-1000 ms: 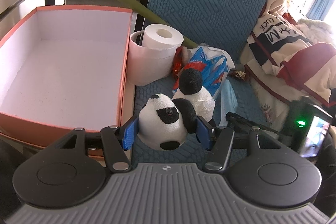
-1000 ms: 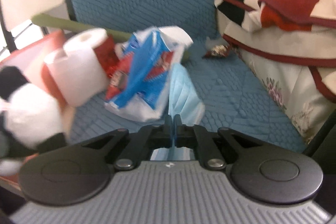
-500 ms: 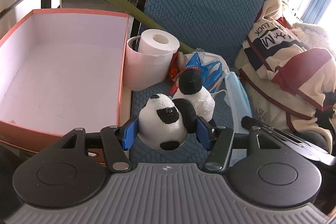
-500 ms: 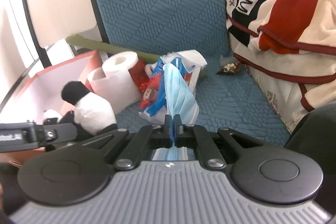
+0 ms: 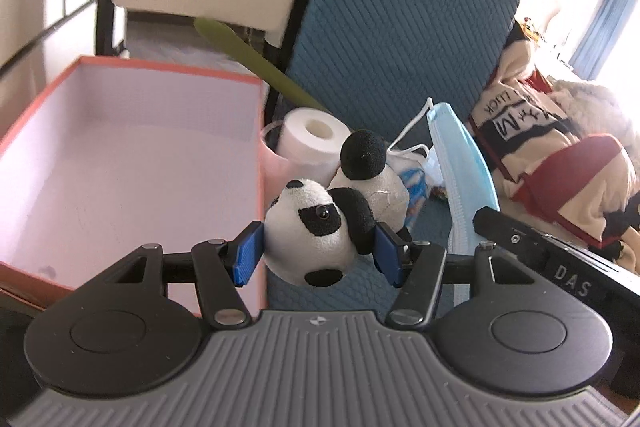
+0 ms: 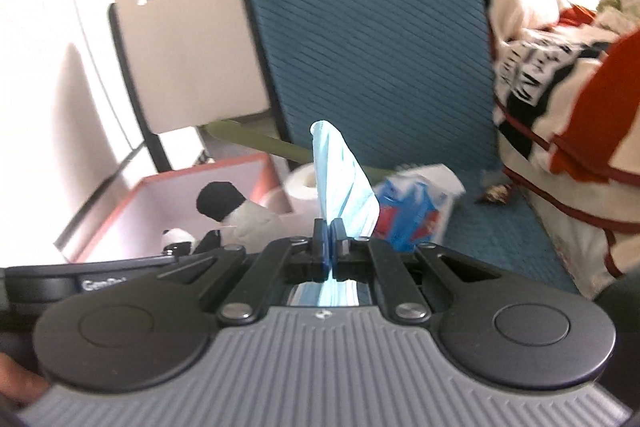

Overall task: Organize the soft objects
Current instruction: 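Carry the panda into the pink box and open the left gripper while the right carries the mask, then lower the mask into the pink box and open the right gripper, then move both open tools back over the chair seat, then lower the left gripper onto the blue tissue pack and close it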

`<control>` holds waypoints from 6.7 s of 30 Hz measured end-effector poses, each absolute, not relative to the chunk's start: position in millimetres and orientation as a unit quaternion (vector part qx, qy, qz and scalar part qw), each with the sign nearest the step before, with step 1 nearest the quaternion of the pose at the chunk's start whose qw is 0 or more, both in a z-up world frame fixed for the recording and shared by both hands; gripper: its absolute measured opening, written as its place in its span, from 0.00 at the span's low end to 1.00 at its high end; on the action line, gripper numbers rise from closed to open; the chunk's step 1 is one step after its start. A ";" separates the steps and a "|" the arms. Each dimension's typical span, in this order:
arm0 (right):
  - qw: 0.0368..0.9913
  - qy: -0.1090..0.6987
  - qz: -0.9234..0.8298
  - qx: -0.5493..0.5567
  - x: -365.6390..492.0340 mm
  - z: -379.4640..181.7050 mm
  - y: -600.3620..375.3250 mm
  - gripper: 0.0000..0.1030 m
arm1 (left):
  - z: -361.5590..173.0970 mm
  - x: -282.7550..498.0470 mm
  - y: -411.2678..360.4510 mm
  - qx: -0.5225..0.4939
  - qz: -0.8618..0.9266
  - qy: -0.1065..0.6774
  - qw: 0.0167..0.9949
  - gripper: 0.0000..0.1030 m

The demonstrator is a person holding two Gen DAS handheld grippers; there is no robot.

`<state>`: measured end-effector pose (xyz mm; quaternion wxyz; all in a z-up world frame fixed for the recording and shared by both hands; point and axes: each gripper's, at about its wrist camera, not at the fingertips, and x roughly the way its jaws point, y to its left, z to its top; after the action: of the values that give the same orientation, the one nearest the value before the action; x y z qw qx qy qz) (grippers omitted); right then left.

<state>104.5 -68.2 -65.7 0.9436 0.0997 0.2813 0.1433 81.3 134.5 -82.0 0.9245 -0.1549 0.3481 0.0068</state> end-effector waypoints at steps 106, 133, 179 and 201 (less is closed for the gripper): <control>0.936 0.315 0.152 0.042 70.8 -77.3 -80.0 0.63 | -94.5 47.0 115.4 -0.131 -0.011 0.362 0.923 0.72; 0.944 0.318 0.070 0.047 59.5 -105.9 -160.2 0.63 | -120.1 73.9 56.8 -0.110 -0.055 0.377 0.918 0.72; 0.952 0.302 0.043 0.023 283.7 -197.4 -163.5 0.62 | -224.5 244.1 -8.3 -0.049 0.018 0.368 0.928 0.70; 0.926 0.374 0.050 -0.007 369.6 -222.5 -157.4 0.63 | -248.7 273.7 -11.9 -0.045 0.053 0.386 0.920 0.38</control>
<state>369.6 -157.4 -222.5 0.9261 -0.0067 0.3739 0.0500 273.7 -11.9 -248.7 0.9197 -0.0452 0.3864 0.0526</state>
